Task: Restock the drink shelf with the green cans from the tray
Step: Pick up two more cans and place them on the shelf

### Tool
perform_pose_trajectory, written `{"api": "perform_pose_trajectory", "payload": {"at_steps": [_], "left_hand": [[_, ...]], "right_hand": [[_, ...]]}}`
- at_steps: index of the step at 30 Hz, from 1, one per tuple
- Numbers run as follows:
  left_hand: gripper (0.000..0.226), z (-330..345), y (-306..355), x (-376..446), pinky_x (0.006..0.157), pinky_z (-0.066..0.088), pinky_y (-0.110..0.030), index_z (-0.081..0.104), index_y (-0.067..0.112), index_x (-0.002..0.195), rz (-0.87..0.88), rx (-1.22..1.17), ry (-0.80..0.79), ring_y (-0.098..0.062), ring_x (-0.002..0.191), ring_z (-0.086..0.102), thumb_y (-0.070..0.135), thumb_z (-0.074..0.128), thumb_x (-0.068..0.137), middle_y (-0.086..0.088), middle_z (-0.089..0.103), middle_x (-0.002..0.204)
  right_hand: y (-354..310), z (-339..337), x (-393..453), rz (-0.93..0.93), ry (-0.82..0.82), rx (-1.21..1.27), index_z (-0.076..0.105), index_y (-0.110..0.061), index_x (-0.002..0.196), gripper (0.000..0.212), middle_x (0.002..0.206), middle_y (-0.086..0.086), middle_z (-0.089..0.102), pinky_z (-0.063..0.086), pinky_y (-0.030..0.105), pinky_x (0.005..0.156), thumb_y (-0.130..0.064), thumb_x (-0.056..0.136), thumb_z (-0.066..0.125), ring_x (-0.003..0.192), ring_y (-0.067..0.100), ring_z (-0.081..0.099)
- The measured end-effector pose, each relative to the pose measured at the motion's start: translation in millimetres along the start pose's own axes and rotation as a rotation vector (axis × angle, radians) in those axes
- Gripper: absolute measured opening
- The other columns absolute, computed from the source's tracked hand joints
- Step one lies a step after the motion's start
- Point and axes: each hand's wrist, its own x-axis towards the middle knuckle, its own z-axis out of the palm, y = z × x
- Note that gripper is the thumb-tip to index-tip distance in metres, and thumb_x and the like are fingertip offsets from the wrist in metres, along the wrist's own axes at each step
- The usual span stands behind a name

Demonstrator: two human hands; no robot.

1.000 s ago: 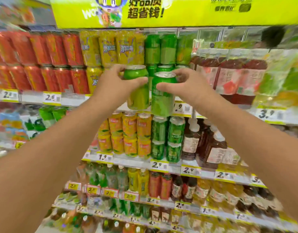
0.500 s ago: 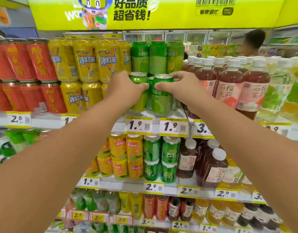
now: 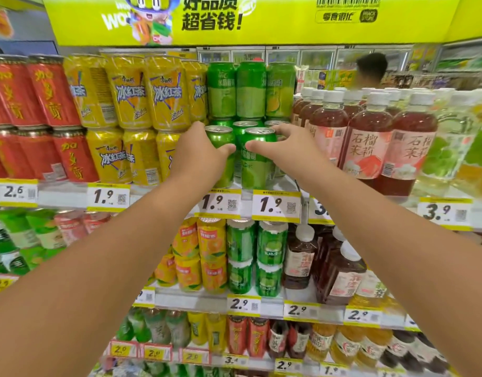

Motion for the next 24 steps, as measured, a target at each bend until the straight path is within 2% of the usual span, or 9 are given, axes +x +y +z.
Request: {"api": "perform_pose_trajectory", "payload": {"at_steps": [3, 6, 10, 12, 14, 16, 17, 21, 24], "left_hand": [[0.069, 1.1, -0.6, -8.5, 0.076, 0.036, -0.030, 0.048, 0.011, 0.136, 0.008, 0.007, 0.030, -0.027, 0.114, 0.056, 0.050, 0.073, 0.084, -0.006, 0.060, 0.126], [0.077, -0.6, -0.9, -17.3, 0.079, 0.035, -0.028, 0.042, 0.010, 0.144, 0.007, -0.026, 0.038, -0.024, 0.118, 0.054, 0.053, 0.069, 0.086, -0.007, 0.057, 0.135], [0.073, -5.7, -3.8, -26.3, 0.078, 0.037, -0.027, 0.042, 0.013, 0.145, 0.007, -0.080, 0.044, -0.020, 0.108, 0.057, 0.053, 0.066, 0.088, 0.000, 0.059, 0.123], [0.072, -9.9, -5.6, -33.9, 0.078, 0.038, -0.026, 0.041, 0.016, 0.147, 0.009, -0.092, 0.042, -0.017, 0.108, 0.058, 0.052, 0.065, 0.089, 0.002, 0.058, 0.130], [0.067, -13.8, -9.2, -45.8, 0.078, 0.041, -0.026, 0.044, 0.017, 0.146, 0.041, -0.088, 0.037, -0.011, 0.095, 0.061, 0.049, 0.064, 0.091, 0.002, 0.058, 0.135], [0.057, -17.2, -13.5, -60.7, 0.075, 0.041, -0.024, 0.049, 0.018, 0.142, 0.103, -0.033, 0.027, -0.001, 0.076, 0.058, 0.045, 0.063, 0.093, 0.001, 0.063, 0.129], [0.053, -18.1, -17.3, -67.8, 0.075, 0.042, -0.024, 0.051, 0.020, 0.141, 0.140, 0.009, 0.019, -0.001, 0.075, 0.057, 0.042, 0.062, 0.094, 0.001, 0.065, 0.125], [0.044, -13.3, -37.2, -86.4, 0.094, 0.046, -0.033, 0.057, 0.022, 0.137, 0.298, 0.190, -0.053, -0.018, 0.121, 0.057, 0.039, 0.057, 0.096, 0.000, 0.060, 0.138], [0.043, -7.2, -47.8, -90.4, 0.108, 0.038, -0.035, 0.058, 0.025, 0.139, 0.380, 0.244, -0.109, -0.015, 0.137, 0.045, 0.039, 0.055, 0.098, 0.002, 0.051, 0.149]], "right_hand": [[2.2, 3.0, -1.7, -0.003, 0.008, -0.001, 0.046, -0.021, 0.148, 0.082, 0.146, 0.002, 0.050, 0.042, 0.029, 0.083, -0.053, 0.079, 0.078, 0.124, 0.018, 0.053], [4.3, 5.2, -3.4, -0.002, 0.010, -0.017, 0.042, -0.020, 0.150, 0.085, 0.147, 0.002, 0.049, 0.045, 0.030, 0.087, -0.056, 0.081, 0.075, 0.127, 0.020, 0.052], [6.2, 5.7, -5.0, -0.004, 0.004, -0.002, 0.038, -0.019, 0.152, 0.086, 0.151, 0.002, 0.045, 0.041, 0.031, 0.094, -0.057, 0.083, 0.072, 0.134, 0.021, 0.047], [6.9, 7.3, -6.9, -0.013, 0.010, -0.019, 0.038, -0.020, 0.152, 0.086, 0.152, 0.002, 0.044, 0.043, 0.036, 0.103, -0.059, 0.083, 0.071, 0.136, 0.021, 0.046], [8.6, 8.8, -8.6, -0.025, 0.016, -0.035, 0.037, -0.020, 0.152, 0.085, 0.153, 0.002, 0.044, 0.042, 0.039, 0.107, -0.060, 0.084, 0.069, 0.137, 0.021, 0.044], [10.9, 9.7, -9.9, -0.032, 0.018, -0.031, 0.036, -0.019, 0.153, 0.085, 0.153, 0.002, 0.043, 0.041, 0.038, 0.108, -0.059, 0.085, 0.069, 0.138, 0.021, 0.043], [12.5, 10.4, -10.6, -0.029, 0.018, -0.026, 0.036, -0.018, 0.153, 0.087, 0.153, 0.002, 0.044, 0.041, 0.038, 0.108, -0.058, 0.084, 0.070, 0.138, 0.021, 0.044], [23.8, 16.6, -13.1, 0.000, 0.004, -0.055, 0.039, -0.015, 0.151, 0.089, 0.147, 0.002, 0.050, 0.047, 0.039, 0.105, -0.058, 0.081, 0.073, 0.130, 0.021, 0.051], [31.8, 20.1, -13.9, -0.001, -0.005, -0.051, 0.046, -0.017, 0.145, 0.084, 0.136, -0.001, 0.059, 0.054, 0.028, 0.083, -0.059, 0.079, 0.074, 0.114, 0.016, 0.060]]}}
